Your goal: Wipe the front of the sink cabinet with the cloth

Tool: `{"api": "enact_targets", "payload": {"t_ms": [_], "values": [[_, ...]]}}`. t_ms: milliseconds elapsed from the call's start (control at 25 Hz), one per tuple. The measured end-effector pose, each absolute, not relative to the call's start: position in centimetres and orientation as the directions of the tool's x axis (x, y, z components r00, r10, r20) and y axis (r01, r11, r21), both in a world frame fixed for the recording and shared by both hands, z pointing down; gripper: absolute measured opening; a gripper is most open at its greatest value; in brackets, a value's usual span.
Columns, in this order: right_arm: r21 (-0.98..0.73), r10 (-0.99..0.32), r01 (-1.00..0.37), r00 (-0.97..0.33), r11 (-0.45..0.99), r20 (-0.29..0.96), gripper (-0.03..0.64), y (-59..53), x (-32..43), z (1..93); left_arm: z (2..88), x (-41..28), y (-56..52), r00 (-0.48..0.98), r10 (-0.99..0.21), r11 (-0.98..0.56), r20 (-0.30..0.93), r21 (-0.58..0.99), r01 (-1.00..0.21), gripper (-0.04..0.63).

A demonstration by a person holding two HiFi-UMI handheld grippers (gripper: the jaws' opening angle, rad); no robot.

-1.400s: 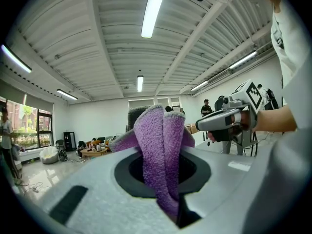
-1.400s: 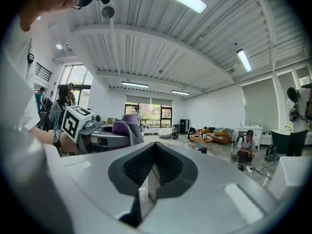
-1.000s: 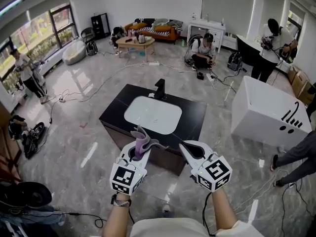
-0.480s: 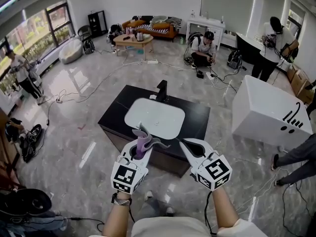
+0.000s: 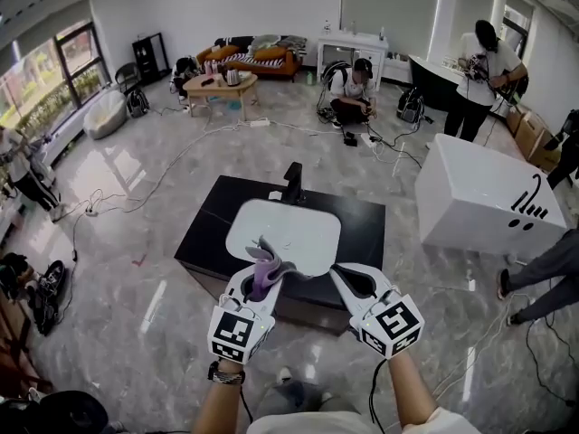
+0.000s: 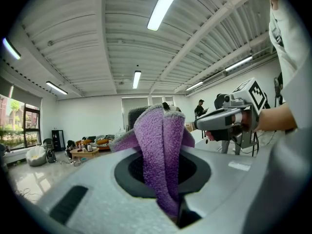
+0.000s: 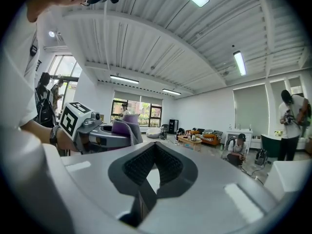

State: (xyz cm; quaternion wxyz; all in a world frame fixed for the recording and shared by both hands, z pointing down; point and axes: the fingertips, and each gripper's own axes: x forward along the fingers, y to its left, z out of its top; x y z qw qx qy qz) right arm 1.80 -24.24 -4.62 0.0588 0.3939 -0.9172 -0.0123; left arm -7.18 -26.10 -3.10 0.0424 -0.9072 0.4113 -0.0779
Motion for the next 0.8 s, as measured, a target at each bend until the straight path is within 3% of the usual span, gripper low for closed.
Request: {"api": "enact_targets", "payload": {"t_ms": [800], "values": [[0.042,-0.732,-0.739,-0.656,0.673,0.185,0.006,-20.2,5.0,2.6,5.0,-5.1,-22.5,0.623,-0.769,-0.636,0.143,-0.074,-0.768,0.052]]}}
